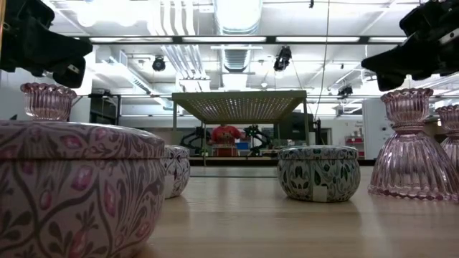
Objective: Pick & Place candle stick holders
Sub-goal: Put the middle gold candle holder on the shelf
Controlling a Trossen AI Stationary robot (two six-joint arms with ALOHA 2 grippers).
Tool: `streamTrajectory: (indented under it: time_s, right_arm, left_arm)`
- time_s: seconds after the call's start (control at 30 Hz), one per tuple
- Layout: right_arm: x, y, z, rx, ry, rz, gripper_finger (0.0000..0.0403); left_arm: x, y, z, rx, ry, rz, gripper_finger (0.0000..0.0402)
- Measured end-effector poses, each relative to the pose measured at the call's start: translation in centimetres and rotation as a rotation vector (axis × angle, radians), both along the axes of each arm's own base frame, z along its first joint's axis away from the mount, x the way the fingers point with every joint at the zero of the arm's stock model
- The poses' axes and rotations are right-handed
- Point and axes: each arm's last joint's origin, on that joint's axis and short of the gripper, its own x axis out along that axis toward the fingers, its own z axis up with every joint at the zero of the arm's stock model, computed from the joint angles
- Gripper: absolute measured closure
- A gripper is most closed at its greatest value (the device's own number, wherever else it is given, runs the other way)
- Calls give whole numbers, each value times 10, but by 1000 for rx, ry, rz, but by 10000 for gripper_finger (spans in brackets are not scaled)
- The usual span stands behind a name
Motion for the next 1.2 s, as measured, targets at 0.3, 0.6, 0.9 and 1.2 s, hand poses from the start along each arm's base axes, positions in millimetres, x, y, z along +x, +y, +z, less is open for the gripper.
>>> streamTrajectory:
  time_s: [0.3,0.6,0.9,1.2]
  right_arm:
    - [0,1,17,173,-173,52,394]
    - [-11,23,31,324,-155,836,394]
    - [-21,35,48,317,-337,979,391]
    - [-15,43,48,343,-323,864,308]
  left_arm:
    - [0,0,0,0,0,0,390]
    - [0,0,0,0,0,0,390]
    - [0,0,0,0,0,0,390]
    - [0,0,0,0,0,0,390]
